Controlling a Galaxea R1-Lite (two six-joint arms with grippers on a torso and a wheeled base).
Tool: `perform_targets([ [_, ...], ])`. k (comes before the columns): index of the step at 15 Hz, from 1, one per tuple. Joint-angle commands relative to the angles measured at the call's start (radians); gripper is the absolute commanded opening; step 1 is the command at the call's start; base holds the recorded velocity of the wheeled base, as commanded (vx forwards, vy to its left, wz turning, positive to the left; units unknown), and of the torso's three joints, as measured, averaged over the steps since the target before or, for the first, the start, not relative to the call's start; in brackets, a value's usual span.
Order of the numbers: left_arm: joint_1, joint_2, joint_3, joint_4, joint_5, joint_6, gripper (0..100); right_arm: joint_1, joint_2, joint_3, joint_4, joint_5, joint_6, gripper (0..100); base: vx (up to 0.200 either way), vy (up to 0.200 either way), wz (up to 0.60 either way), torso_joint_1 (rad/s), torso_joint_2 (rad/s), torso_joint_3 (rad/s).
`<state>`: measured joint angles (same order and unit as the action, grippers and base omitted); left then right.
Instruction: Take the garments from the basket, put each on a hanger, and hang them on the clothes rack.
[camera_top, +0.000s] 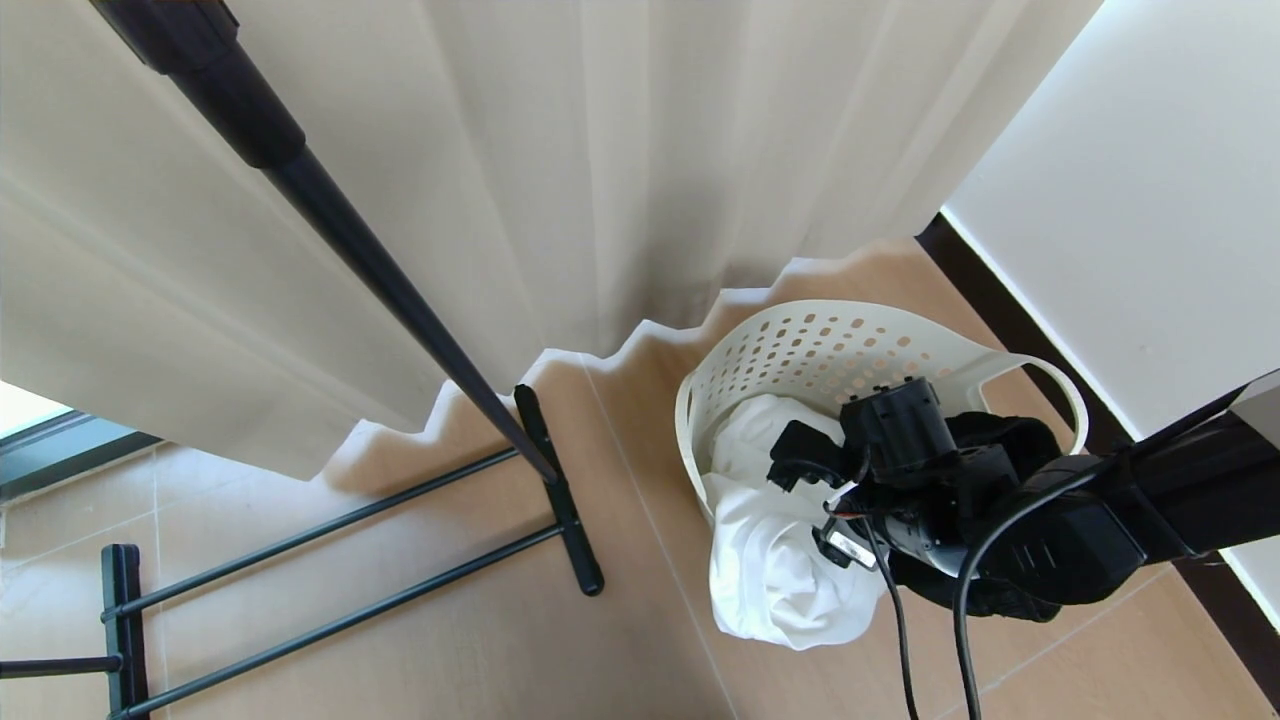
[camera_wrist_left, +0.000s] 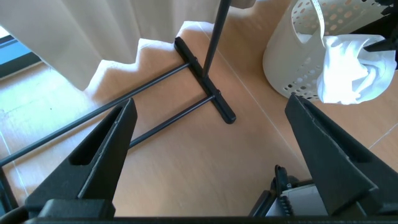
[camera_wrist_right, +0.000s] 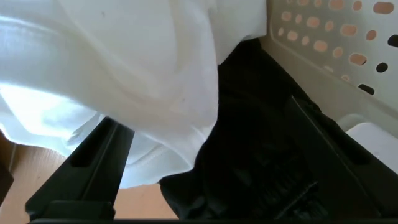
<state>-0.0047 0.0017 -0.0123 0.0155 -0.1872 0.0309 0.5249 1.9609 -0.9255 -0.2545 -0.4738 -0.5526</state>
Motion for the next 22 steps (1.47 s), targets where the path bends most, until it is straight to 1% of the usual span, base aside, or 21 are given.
perform_targets([
  [1,0.0,0.0,0.0,0.0,0.0,0.0,100,-0.003,0.023,-0.029,-0.009,0.001,0.0,100,0.0,0.0,0.0,0.0,0.0,0.0],
  [4,0.0,0.0,0.0,0.0,0.0,0.0,100,-0.003,0.052,-0.026,-0.089,0.004,0.0,100,0.0,0.0,0.0,0.0,0.0,0.0],
  [11,0.0,0.0,0.0,0.0,0.0,0.0,100,-0.003,0.081,-0.035,-0.101,0.007,0.0,100,0.0,0.0,0.0,0.0,0.0,0.0],
  [12,0.0,0.0,0.0,0.001,0.0,0.0,100,-0.003,0.081,-0.036,-0.103,0.007,0.002,0,0.0,0.0,0.0,0.0,0.0,0.0],
  [16,0.0,0.0,0.0,0.0,0.0,0.0,100,-0.003,0.067,-0.009,-0.154,0.007,0.002,0,0.0,0.0,0.0,0.0,0.0,0.0],
  [18,0.0,0.0,0.0,0.001,0.0,0.0,100,-0.002,0.03,0.037,-0.192,0.007,0.01,0,0.0,0.0,0.0,0.0,0.0,0.0],
  [21,0.0,0.0,0.0,0.0,0.0,0.0,100,0.033,-0.122,0.177,-0.299,0.007,0.02,0,0.0,0.0,0.0,0.0,0.0,0.0],
  [22,0.0,0.0,0.0,0.001,0.0,0.0,100,0.075,-0.232,0.263,-0.356,0.007,0.036,0,0.0,0.0,0.0,0.0,0.0,0.0],
])
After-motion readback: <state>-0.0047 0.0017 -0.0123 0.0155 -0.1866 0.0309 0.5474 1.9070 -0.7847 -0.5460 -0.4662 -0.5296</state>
